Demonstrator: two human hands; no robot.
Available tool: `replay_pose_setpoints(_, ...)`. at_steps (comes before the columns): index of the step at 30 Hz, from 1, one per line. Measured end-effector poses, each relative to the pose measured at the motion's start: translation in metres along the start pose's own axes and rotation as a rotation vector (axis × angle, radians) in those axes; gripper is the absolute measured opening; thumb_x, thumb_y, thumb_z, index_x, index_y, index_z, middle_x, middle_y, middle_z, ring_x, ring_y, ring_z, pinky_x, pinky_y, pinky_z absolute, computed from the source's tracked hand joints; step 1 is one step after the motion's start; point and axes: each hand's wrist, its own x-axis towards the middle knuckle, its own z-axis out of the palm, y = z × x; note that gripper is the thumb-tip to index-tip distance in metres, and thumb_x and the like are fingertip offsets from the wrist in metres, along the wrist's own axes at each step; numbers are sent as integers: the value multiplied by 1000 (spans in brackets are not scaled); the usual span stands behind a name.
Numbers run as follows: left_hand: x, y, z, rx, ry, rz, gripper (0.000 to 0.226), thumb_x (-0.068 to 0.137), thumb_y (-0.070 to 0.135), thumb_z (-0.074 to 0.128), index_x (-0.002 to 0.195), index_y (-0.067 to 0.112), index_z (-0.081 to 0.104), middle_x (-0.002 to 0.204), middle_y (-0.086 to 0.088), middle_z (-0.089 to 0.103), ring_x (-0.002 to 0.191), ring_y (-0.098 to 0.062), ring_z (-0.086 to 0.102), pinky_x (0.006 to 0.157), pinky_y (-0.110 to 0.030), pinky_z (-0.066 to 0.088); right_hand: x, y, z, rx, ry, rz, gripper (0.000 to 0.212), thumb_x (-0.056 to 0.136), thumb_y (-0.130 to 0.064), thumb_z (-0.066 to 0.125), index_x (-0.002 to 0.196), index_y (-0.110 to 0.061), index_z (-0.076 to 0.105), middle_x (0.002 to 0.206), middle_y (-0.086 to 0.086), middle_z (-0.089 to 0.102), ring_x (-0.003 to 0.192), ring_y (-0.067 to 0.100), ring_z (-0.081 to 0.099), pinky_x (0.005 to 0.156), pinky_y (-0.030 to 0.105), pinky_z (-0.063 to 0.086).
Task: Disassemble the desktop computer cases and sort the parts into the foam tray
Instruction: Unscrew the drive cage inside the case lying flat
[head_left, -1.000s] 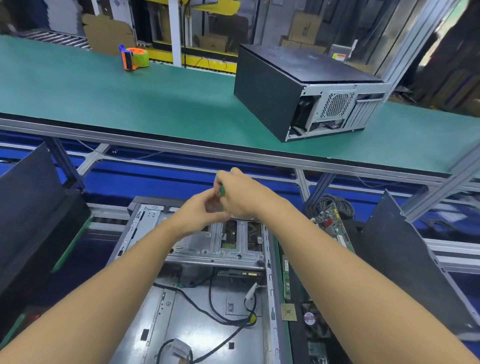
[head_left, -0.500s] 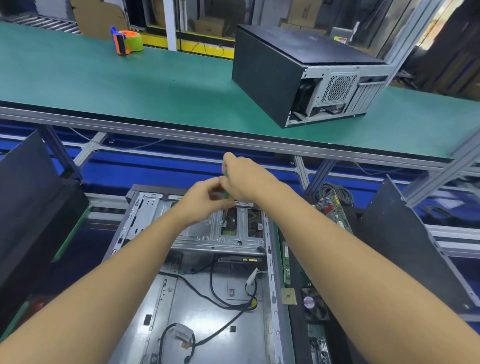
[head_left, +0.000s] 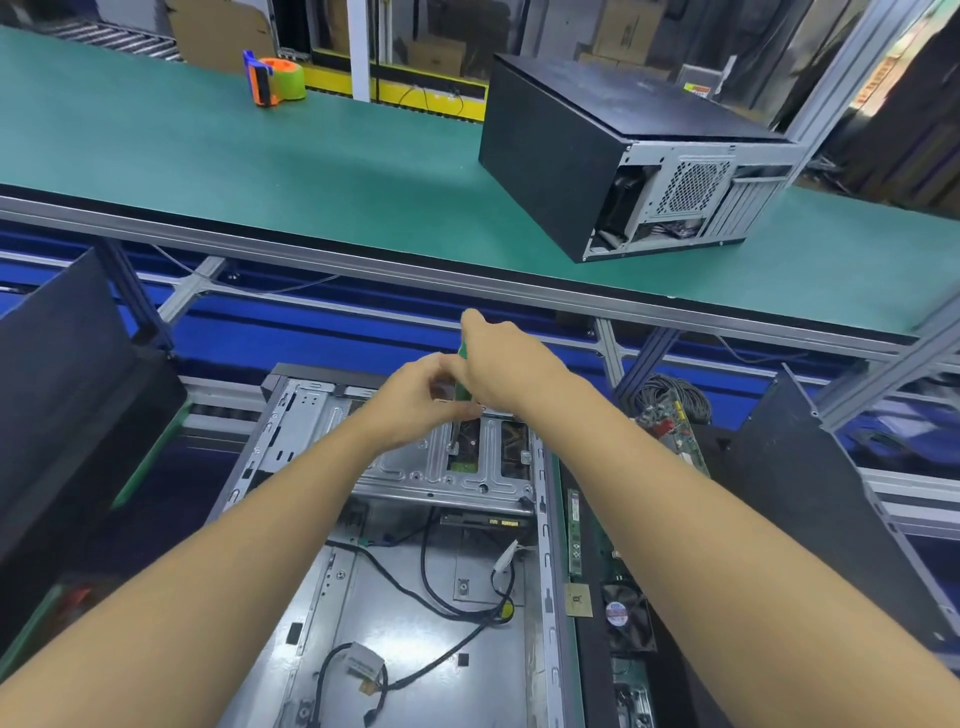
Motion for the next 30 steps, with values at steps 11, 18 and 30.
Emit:
replay_pose_setpoints(11, 6, 0, 8, 77, 85, -4, 22, 76, 28, 86, 77, 37, 66, 75, 5, 66, 70, -15, 59, 65, -21, 46, -3, 2, -5, 78, -75, 61, 47, 98, -59, 42, 124, -20, 45, 112, 3, 38, 94, 31, 46, 65, 39, 35)
replay_pose_setpoints(18, 1, 2, 9, -171, -121, -19, 33, 82, 37, 77, 111, 36, 61, 107, 5, 73, 102, -13, 67, 90, -31, 55, -1, -2, -8, 45, -100, -22, 15, 98, -10, 45, 111, -16, 49, 116, 7, 43, 94, 27, 45, 65, 37, 40)
replay_pose_setpoints(30, 4, 3, 15, 184, 91, -5, 35, 71, 32, 89, 83, 33, 57, 82, 6, 61, 70, -5, 55, 64, -17, 44, -4, 2, 0, 120, -12, 113, 42, 103, -55, 36, 108, -14, 39, 90, 3, 49, 90, 32, 50, 60, 37, 33)
